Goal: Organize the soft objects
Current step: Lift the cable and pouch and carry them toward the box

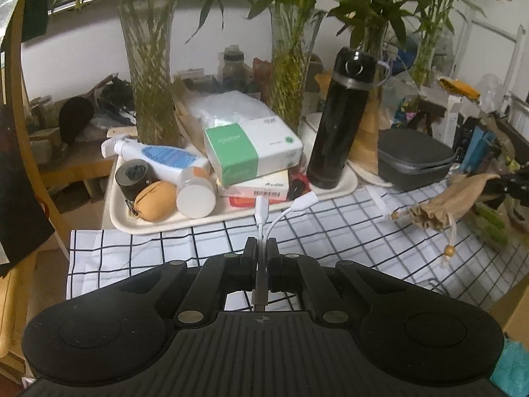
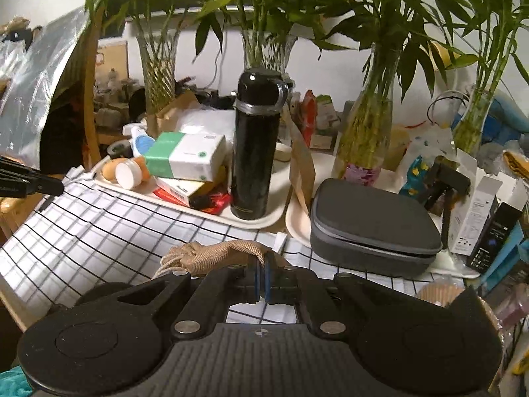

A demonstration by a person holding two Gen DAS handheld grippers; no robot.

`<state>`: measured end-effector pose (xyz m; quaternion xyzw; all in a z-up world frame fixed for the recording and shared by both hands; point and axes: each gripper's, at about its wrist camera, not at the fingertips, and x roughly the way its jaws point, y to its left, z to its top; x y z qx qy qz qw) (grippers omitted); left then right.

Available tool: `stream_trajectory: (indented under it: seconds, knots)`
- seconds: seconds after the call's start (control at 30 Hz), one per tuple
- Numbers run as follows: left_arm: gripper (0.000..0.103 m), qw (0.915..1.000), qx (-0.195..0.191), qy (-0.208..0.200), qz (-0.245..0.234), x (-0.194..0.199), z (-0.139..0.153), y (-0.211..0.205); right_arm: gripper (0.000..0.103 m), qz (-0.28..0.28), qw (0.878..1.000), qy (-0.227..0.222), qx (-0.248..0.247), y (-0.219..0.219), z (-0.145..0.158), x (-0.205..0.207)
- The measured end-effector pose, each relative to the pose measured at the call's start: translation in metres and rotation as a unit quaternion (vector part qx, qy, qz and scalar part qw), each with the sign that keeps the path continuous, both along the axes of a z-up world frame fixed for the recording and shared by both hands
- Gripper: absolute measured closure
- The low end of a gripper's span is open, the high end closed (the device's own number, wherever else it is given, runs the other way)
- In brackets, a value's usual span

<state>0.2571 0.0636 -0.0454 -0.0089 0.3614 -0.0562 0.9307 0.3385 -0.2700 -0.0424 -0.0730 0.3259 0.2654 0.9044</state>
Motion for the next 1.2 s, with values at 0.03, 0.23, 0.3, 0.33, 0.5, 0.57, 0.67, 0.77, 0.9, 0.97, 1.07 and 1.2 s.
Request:
stream_trajectory:
  seconds: [0.03, 0.23, 0.3, 0.33, 0.5, 0.57, 0.67, 0.77, 0.9, 0.97, 1.07, 1.2]
  knots:
    - [0.097, 1.0, -0.002, -0.003, 0.001, -0.001, 0.003, 0.0, 0.098, 0.0, 1.0, 0.001, 0.006, -0.003, 0.002, -0.002]
    - [0.097, 0.9998, -0.011, -0.011, 0.009, -0.011, 0.017, 0.0, 0.098, -0.002, 0.999, -0.007, 0.037, -0.019, 0.019, -0.018]
    - [0.097, 0.9998, -0.009, -0.013, 0.008, -0.015, 0.022, -0.003, 0.098, 0.0, 0.999, -0.007, 0.05, -0.023, 0.024, -0.024]
    - [0.097, 0.9999, -0.004, -0.015, 0.005, -0.018, 0.024, -0.006, 0.098, 0.002, 0.999, -0.008, 0.054, -0.024, 0.026, -0.027]
    - [0.097, 0.9996, 0.006, -0.027, -0.002, -0.033, 0.04, -0.018, 0.098, 0.014, 0.997, -0.018, 0.069, -0.026, 0.038, -0.043]
    - [0.097, 0.9996, 0.007, -0.029, -0.005, -0.04, 0.046, -0.022, 0.098, 0.019, 0.997, -0.024, 0.076, -0.027, 0.044, -0.049]
    - [0.097, 0.9993, 0.013, -0.034, -0.012, -0.05, 0.055, -0.029, 0.098, 0.025, 0.995, -0.028, 0.087, -0.028, 0.05, -0.058]
    - [0.097, 0.999, 0.014, -0.038, -0.021, -0.064, 0.064, -0.037, 0.098, 0.033, 0.994, -0.031, 0.096, -0.03, 0.055, -0.068]
    - [0.097, 0.9987, 0.015, -0.04, -0.028, -0.083, 0.072, -0.044, 0.098, 0.044, 0.992, -0.037, 0.113, -0.034, 0.063, -0.081]
    - [0.097, 0.9987, 0.011, -0.037, -0.032, -0.091, 0.075, -0.047, 0.098, 0.05, 0.991, -0.037, 0.122, -0.036, 0.066, -0.089]
    - [0.097, 0.9985, 0.013, -0.034, -0.04, -0.104, 0.077, -0.055, 0.098, 0.057, 0.989, -0.038, 0.133, -0.041, 0.069, -0.1]
    - [0.097, 0.9982, 0.014, -0.026, -0.053, -0.118, 0.075, -0.066, 0.098, 0.069, 0.986, -0.04, 0.148, -0.047, 0.073, -0.116]
